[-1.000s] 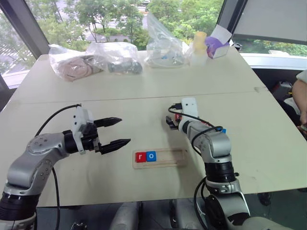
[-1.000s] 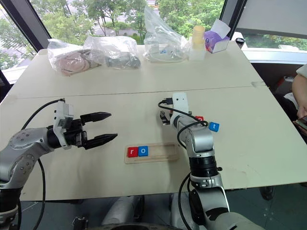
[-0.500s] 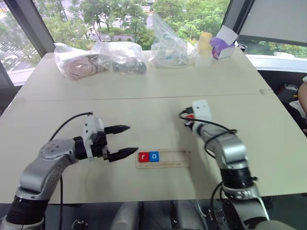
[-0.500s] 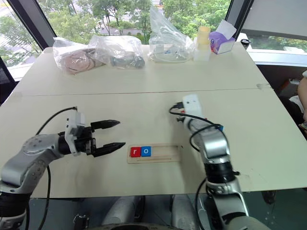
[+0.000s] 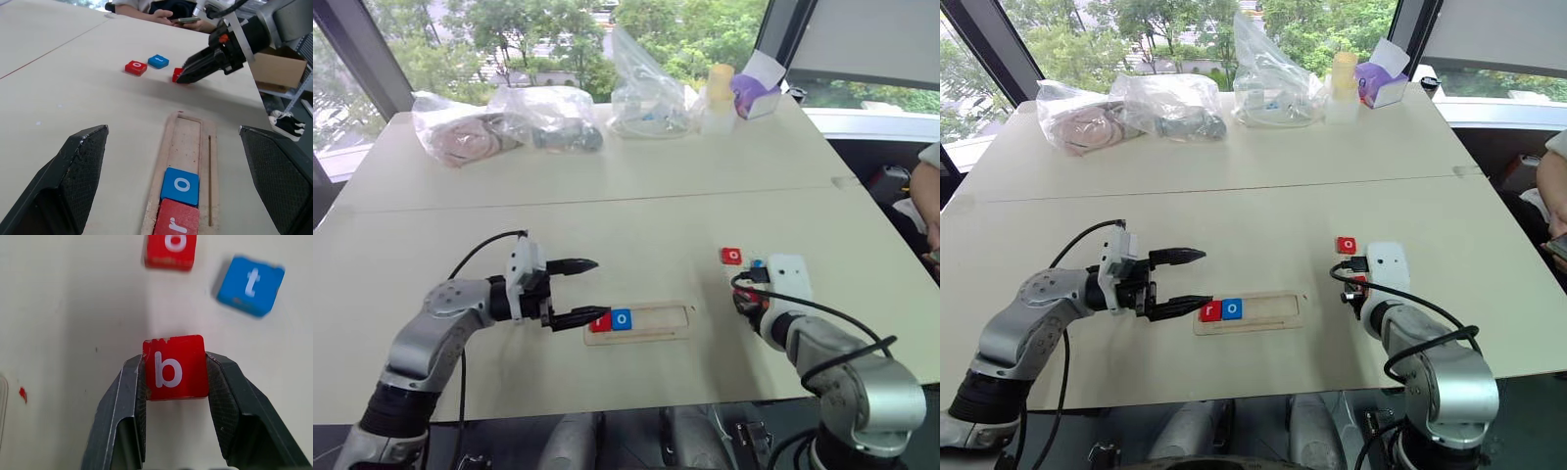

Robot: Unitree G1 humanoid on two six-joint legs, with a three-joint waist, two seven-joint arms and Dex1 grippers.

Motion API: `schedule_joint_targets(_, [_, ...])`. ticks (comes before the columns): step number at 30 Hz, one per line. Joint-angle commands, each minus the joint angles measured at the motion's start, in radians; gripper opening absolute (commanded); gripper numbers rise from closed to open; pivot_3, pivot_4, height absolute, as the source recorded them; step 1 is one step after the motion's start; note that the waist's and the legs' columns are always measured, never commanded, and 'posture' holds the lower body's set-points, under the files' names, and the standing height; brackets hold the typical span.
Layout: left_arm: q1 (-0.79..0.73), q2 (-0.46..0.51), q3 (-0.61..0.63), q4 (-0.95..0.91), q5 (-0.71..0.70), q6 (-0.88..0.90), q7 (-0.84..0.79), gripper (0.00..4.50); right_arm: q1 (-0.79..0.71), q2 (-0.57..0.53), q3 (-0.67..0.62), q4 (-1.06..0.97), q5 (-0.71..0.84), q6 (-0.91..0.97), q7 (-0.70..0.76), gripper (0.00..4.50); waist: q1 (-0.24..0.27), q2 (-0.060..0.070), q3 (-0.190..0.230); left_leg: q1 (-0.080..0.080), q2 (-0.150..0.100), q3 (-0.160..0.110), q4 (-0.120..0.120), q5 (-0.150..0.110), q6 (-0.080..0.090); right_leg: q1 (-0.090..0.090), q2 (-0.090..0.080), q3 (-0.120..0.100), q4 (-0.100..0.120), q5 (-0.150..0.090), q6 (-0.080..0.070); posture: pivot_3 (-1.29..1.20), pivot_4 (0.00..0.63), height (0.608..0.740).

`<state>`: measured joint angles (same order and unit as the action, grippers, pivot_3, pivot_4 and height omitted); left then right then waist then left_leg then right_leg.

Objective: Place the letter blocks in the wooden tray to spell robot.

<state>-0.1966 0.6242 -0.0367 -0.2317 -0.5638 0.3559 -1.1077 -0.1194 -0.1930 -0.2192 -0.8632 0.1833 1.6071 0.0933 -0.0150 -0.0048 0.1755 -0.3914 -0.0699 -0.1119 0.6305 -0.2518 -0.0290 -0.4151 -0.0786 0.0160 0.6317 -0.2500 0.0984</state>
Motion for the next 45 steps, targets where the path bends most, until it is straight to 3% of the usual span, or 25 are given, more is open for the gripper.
schedule_joint_targets(1, [-0.029, -0.007, -0.01, 0.016, 0.014, -0.028, -0.023, 4.5, 0.034, 0.043, -0.016, -0.062, 0.02, 0.007, -0.012, 1.15, 0.001, 0.0, 0.0, 0.0, 0.0, 0.0, 0.0, 0.0, 0.0, 0.0, 0.0, 0.0, 0.0, 0.0, 0.0, 0.0, 0.15, 0.74])
schedule_joint_targets(5, [-0.042, -0.011, -0.014, 0.042, 0.027, -0.044, -0.035, 4.5, 0.062, 0.053, -0.017, -0.085, 0.037, 0.007, -0.009, 3.24, 0.001, 0.0, 0.0, 0.0, 0.0, 0.0, 0.0, 0.0, 0.0, 0.0, 0.0, 0.0, 0.0, 0.0, 0.001, 0.0, 0.15, 0.74])
schedule_joint_targets(8, [-0.043, -0.015, -0.014, 0.052, 0.033, -0.052, -0.041, 4.5, 0.047, -0.002, -0.034, -0.082, 0.074, 0.007, 0.035, 4.44, 0.002, 0.0, 0.0, 0.0, 0.0, 0.0, 0.0, 0.0, 0.0, 0.0, -0.001, 0.0, 0.0, 0.0, 0.001, 0.0, 0.15, 0.74])
schedule_joint_targets(11, [-0.037, -0.02, -0.016, 0.054, 0.039, -0.059, -0.042, 4.5, -0.007, -0.308, -0.022, -0.056, 0.174, -0.064, 0.263, 4.44, 0.001, 0.003, 0.003, 0.0, -0.002, 0.001, 0.001, 0.0, 0.0, 0.001, -0.002, 0.0, -0.001, 0.0, 0.001, 0.0, 0.15, 0.74])
schedule_joint_targets(13, [-0.028, -0.018, -0.012, 0.054, 0.041, -0.066, -0.047, 4.5, 0.012, -0.454, -0.031, -0.006, 0.229, -0.195, 0.412, 4.44, 0.002, 0.001, 0.003, 0.0, -0.003, 0.002, 0.002, 0.0, 0.002, 0.003, -0.004, 0.001, -0.003, -0.001, 0.001, 0.0, 0.15, 0.74])
schedule_joint_targets(19, [-0.01, -0.019, 0.004, 0.042, 0.047, -0.078, -0.028, 4.5, 0.213, -0.795, 0.003, 0.365, 0.114, -1.013, 0.928, 4.44, 0.005, -0.002, 0.004, 0.001, -0.003, 0.0, 0.0, -0.002, 0.004, 0.006, -0.003, -0.003, -0.004, -0.003, 0.009, 0.0, 0.15, 0.74])
schedule_joint_targets(25, [0.034, -0.014, 0.023, -0.012, 0.04, -0.067, 0.005, 4.5, 0.093, -0.824, 0.102, 0.676, 0.074, -1.299, 1.074, 4.44, -0.001, -0.005, 0.007, 0.002, -0.002, 0.003, 0.003, -0.002, 0.005, 0.006, -0.004, 0.001, -0.004, -0.001, 0.006, 0.0, 0.15, 0.74])
schedule_joint_targets(37, [0.088, 0.023, 0.05, -0.074, 0.032, -0.05, 0.015, 4.5, -0.025, -0.776, 0.222, 0.862, 0.033, -1.432, 1.14, 4.44, 0.008, -0.005, 0.008, 0.001, -0.002, 0.002, 0.002, -0.002, 0.004, 0.006, -0.006, 0.001, -0.004, -0.001, 0.005, 0.0, 0.15, 0.74])
schedule_joint_targets(41, [0.088, 0.035, 0.051, -0.082, 0.027, -0.04, 0.012, 4.5, -0.031, -0.753, 0.232, 0.865, 0.03, -1.446, 1.129, 2.75, 0.006, -0.005, 0.008, 0.002, -0.002, 0.002, 0.002, -0.002, 0.004, 0.006, -0.006, 0.001, -0.004, -0.001, 0.005, 0.0, 0.15, 0.74])
schedule_joint_targets(44, [0.088, 0.041, 0.051, -0.085, 0.025, -0.036, 0.008, 4.5, -0.035, -0.749, 0.233, 0.837, 0.032, -1.434, 1.118, 1.14, 0.005, -0.004, 0.008, 0.002, -0.002, 0.002, 0.002, -0.002, 0.004, 0.006, -0.005, 0.001, -0.003, -0.001, 0.005, 0.0, 0.15, 0.74])
schedule_joint_targets(45, [0.087, 0.043, 0.05, -0.085, 0.025, -0.035, 0.008, 4.5, -0.035, -0.75, 0.231, 0.827, 0.034, -1.428, 1.117, 1.13, 0.005, -0.004, 0.008, 0.002, -0.002, 0.002, 0.002, -0.002, 0.004, 0.006, -0.005, 0.001, -0.003, -0.001, 0.005, 0.0, 0.15, 0.74])
